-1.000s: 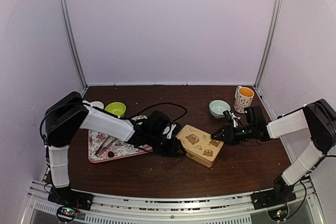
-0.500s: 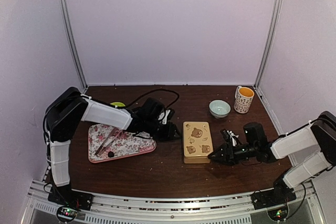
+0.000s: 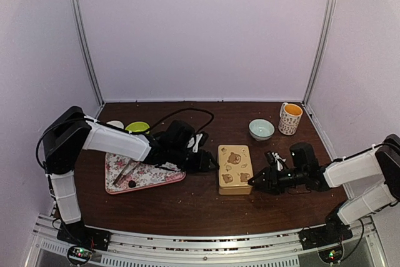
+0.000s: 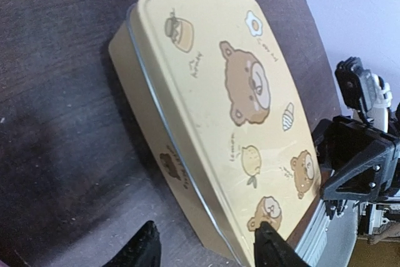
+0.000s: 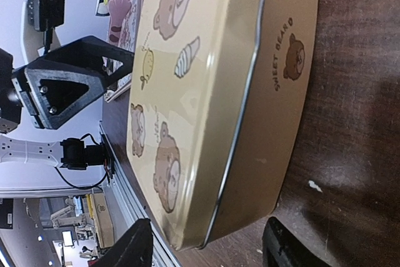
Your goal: Pack the chocolate
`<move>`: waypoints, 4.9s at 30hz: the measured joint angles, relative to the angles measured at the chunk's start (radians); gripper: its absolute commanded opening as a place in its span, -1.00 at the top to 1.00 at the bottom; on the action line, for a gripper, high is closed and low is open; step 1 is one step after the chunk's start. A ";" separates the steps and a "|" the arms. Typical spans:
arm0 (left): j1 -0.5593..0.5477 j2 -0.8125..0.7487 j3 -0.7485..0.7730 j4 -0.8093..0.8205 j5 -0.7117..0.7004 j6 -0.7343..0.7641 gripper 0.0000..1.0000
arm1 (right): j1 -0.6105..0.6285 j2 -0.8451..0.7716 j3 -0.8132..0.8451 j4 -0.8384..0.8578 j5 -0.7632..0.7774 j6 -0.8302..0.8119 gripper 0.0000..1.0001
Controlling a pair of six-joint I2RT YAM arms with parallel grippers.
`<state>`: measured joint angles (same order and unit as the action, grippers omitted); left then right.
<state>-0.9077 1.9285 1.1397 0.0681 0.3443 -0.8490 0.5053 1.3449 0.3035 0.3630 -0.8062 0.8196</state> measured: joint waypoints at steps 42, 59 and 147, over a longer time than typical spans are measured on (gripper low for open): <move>-0.024 0.137 0.119 -0.003 0.010 -0.037 -0.02 | 0.040 0.247 -0.036 0.397 -0.099 0.179 0.64; -0.056 0.147 0.256 -0.238 -0.070 0.071 -0.04 | 0.049 -0.101 0.152 -0.227 0.160 -0.106 0.30; 0.076 0.155 0.383 -0.248 -0.026 0.268 1.00 | -0.041 0.661 1.114 -0.766 0.434 -0.560 1.00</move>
<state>-0.8322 2.0838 1.5230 -0.1802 0.3183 -0.5812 0.4644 2.0056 1.4178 -0.4034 -0.3721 0.2596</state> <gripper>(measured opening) 0.007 0.017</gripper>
